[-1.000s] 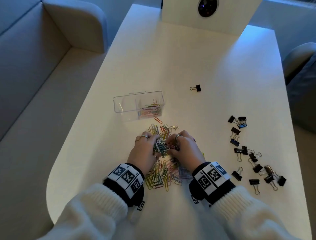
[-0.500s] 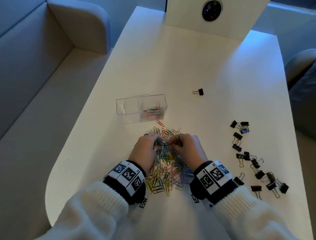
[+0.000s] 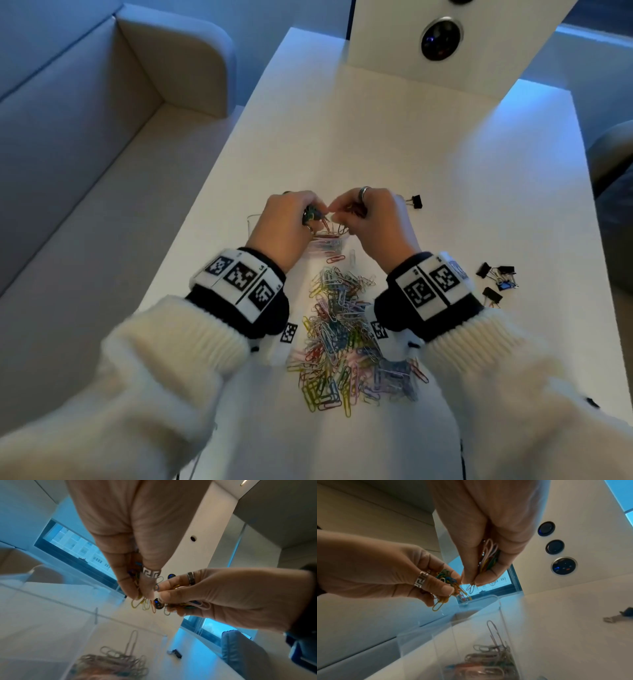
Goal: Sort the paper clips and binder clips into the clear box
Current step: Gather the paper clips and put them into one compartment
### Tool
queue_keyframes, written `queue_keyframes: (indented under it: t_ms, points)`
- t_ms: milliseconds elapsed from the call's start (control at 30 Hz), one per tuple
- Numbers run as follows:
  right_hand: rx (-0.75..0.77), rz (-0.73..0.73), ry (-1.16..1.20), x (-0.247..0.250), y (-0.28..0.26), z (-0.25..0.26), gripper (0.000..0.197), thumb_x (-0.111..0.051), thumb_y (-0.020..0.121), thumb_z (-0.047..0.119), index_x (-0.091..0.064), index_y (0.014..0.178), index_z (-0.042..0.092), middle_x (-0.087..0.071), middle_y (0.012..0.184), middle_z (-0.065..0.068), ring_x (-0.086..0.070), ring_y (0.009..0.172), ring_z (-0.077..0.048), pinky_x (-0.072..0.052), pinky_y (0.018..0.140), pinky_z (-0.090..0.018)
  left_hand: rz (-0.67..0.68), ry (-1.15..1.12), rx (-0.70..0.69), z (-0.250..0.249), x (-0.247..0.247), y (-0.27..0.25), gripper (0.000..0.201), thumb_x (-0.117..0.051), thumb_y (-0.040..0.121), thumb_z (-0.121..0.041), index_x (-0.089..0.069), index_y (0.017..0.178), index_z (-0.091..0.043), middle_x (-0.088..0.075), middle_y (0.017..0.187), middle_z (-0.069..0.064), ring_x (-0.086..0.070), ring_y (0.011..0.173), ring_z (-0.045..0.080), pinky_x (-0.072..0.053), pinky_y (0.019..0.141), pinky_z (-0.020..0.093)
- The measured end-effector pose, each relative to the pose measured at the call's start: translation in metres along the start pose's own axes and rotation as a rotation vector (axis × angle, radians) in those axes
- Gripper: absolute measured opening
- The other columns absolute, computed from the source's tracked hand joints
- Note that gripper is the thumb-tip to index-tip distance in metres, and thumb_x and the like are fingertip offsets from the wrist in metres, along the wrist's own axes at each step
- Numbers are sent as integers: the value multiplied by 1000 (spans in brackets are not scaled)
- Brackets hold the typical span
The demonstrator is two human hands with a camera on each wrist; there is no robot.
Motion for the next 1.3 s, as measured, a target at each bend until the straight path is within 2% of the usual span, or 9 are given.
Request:
queue_keyframes:
  t_ms: [233, 367, 467, 567, 633, 767, 933, 1100, 1300]
  points:
    - [-29, -12, 26, -19, 11, -20, 10, -67, 78, 4, -70, 86, 10, -62, 72, 2, -51, 61, 7, -39, 62, 3, 62, -84, -6, 25, -14, 6, 37, -63, 77, 8, -62, 108, -12, -66, 94, 8, -60, 78, 16, -44, 68, 8]
    - [12, -50, 67, -23, 8, -21, 12, -64, 80, 3, -70, 88, 10, -64, 77, 2, -56, 67, 3, -40, 66, 2, -16, -228, -4, 29, -3, -5, 44, -65, 77, 7, -59, 114, -16, -62, 99, 2, -61, 92, 14, -50, 82, 14]
    - [69, -59, 65, -28, 6, -16, 14, -63, 80, 0, -70, 90, 8, -65, 80, 0, -56, 68, 5, -41, 68, 1, -88, -84, -37, 30, 9, -12, 56, -75, 73, -17, -52, 125, -21, -57, 120, -1, -48, 110, 10, -35, 100, 19]
    - [189, -17, 7, -40, 3, -1, 16, -62, 79, -3, -71, 90, 3, -70, 88, -9, -64, 77, -15, -50, 78, -16, 61, 191, 34, 48, -4, -14, 83, -78, 66, -36, -36, 137, -28, -43, 141, -5, -31, 133, 16, -17, 114, 39]
    - [271, 55, -82, -53, 0, 8, 17, -61, 80, -2, -71, 92, 3, -71, 93, -12, -66, 85, -24, -52, 82, -32, 120, 224, 66, 60, -11, -15, 80, -77, 70, -28, -35, 138, -30, -42, 143, -6, -34, 133, 17, -15, 115, 48]
    - [237, 175, -165, -54, 0, 6, 30, -65, 81, 13, -66, 111, 13, -68, 110, -5, -64, 98, -18, -46, 90, -25, 95, 99, 12, 60, -9, -12, 73, -75, 69, -5, -45, 133, -23, -52, 133, 1, -47, 119, 24, -36, 103, 41]
    - [299, 351, -629, -55, -5, 0, 52, -58, 77, 53, -54, 123, 27, -66, 113, 7, -59, 104, -12, -25, 101, -32, 73, 109, 6, 60, -10, -12, 72, -74, 71, -3, -45, 134, -22, -51, 133, 2, -43, 121, 24, -34, 103, 35]
    - [382, 515, -918, -74, -7, -14, 26, -51, 89, 33, -58, 113, 24, -61, 117, 8, -56, 106, -13, -17, 104, -39, 76, 109, 7, 59, -9, -12, 72, -74, 71, -4, -44, 134, -22, -51, 133, 2, -44, 120, 23, -34, 100, 32]
    - [373, 554, -814, -67, -6, -10, 23, -48, 91, 31, -58, 111, 27, -62, 111, 11, -53, 105, -12, -19, 99, -37, 85, 111, 19, 60, -10, -11, 73, -75, 71, -4, -44, 134, -23, -51, 132, 1, -44, 119, 22, -33, 97, 28]
Point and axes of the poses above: each hand's wrist, its own y-axis towards the middle knuckle, its own x-axis out of the back of the hand, z = x × y, the point moved 9 cm from there along y, towards the middle knuckle
